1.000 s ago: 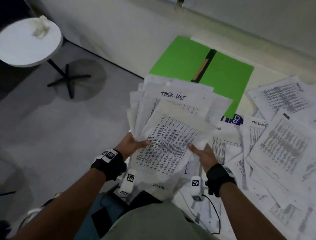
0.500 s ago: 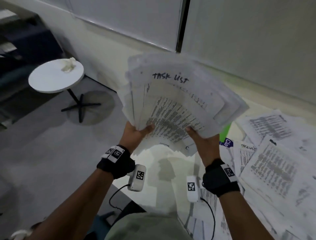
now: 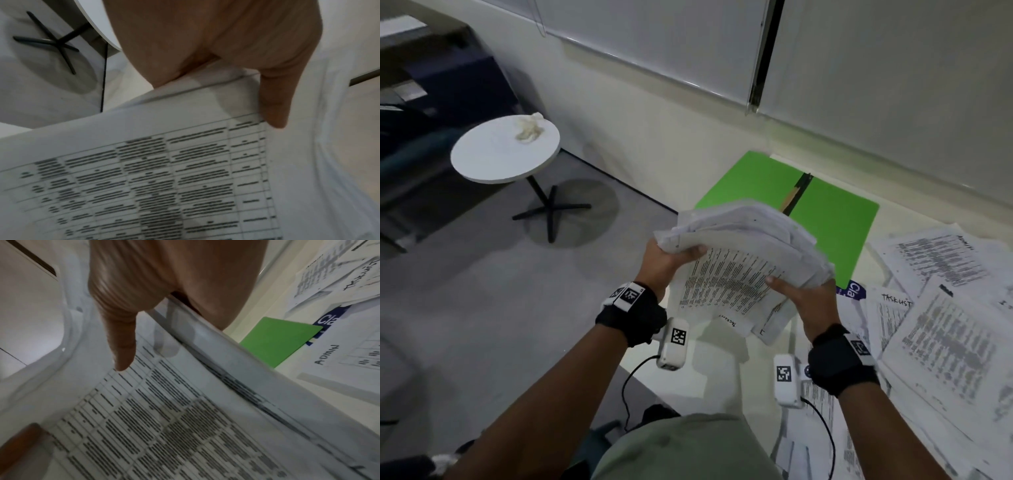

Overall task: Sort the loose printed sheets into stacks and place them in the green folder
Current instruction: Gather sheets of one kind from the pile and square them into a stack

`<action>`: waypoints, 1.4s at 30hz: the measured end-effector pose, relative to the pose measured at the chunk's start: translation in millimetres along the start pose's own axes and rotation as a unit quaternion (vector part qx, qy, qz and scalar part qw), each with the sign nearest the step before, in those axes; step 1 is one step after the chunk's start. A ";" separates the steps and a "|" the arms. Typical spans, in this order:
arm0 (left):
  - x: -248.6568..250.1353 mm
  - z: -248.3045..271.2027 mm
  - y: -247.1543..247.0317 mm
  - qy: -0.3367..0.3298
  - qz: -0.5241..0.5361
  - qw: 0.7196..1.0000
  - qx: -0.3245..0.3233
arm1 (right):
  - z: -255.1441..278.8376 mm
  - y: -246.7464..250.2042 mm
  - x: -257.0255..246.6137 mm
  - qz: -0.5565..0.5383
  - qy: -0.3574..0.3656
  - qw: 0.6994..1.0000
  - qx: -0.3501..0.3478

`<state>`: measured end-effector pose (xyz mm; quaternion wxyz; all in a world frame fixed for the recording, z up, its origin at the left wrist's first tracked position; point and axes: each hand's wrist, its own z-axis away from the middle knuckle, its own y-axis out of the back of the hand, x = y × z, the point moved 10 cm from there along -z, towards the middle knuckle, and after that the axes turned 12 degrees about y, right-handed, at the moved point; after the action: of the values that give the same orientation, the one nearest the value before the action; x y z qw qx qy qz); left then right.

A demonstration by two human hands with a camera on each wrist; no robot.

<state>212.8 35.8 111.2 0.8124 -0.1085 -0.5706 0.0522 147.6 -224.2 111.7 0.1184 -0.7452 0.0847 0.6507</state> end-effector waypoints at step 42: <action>60.9 11.0 11.0 -0.147 -0.088 0.969 0.179 | -8.7 -11.5 -69.6 0.202 0.029 0.958 0.203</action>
<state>223.8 60.4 167.9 0.7270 0.0985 -0.6726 0.0969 149.4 -217.6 182.5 0.1313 -0.6913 0.3670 0.6084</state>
